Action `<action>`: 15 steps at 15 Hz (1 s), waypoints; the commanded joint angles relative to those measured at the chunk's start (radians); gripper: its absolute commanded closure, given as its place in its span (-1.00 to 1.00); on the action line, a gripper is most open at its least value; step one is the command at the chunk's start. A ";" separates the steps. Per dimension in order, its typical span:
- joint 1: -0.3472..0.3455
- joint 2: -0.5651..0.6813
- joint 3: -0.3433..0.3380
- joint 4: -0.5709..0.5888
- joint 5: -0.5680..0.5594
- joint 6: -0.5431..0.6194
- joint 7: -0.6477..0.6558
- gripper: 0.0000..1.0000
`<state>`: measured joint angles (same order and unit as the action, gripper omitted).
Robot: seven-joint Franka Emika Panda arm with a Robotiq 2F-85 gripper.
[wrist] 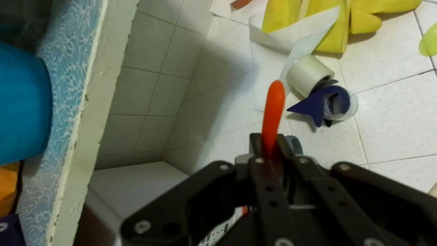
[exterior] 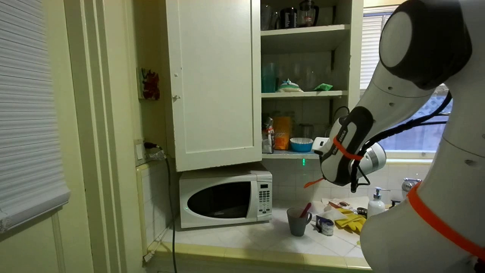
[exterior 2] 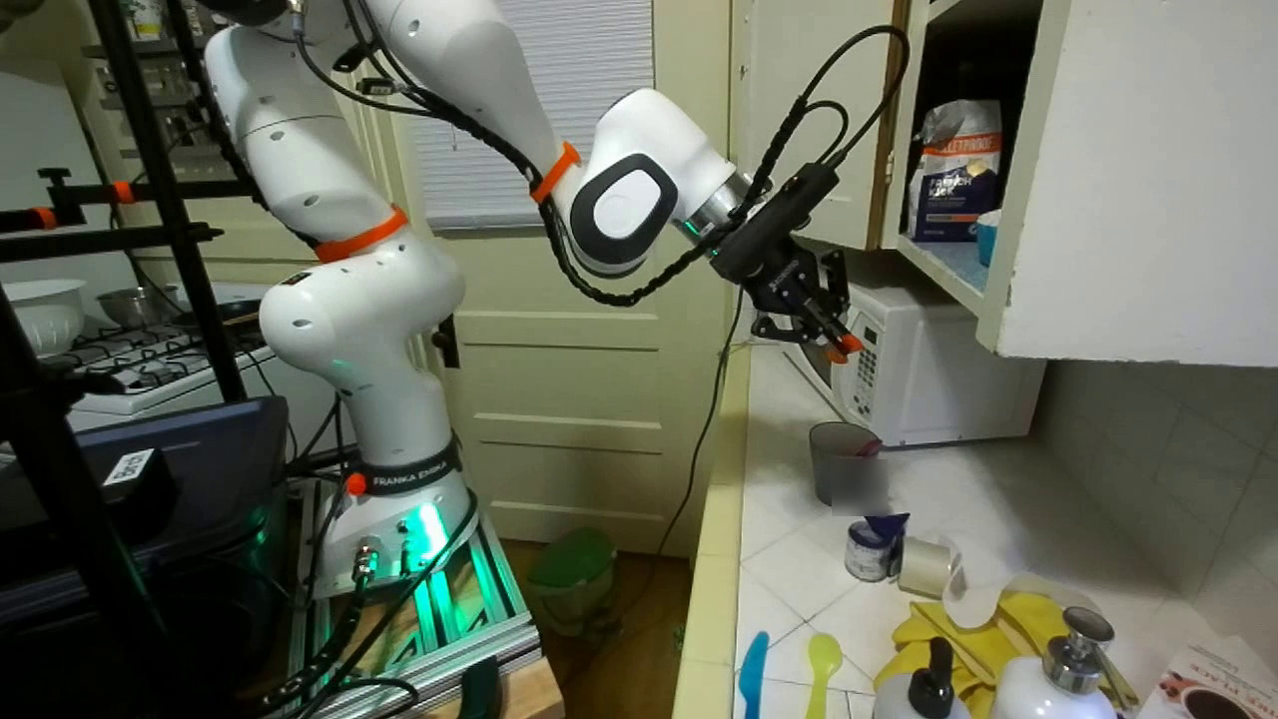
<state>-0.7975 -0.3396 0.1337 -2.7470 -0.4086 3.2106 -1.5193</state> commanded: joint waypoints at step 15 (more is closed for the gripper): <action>-0.636 -0.013 0.692 0.007 -0.054 0.004 0.018 0.95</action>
<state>-1.3284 -0.3404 0.7164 -2.7457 -0.4381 3.2107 -1.5188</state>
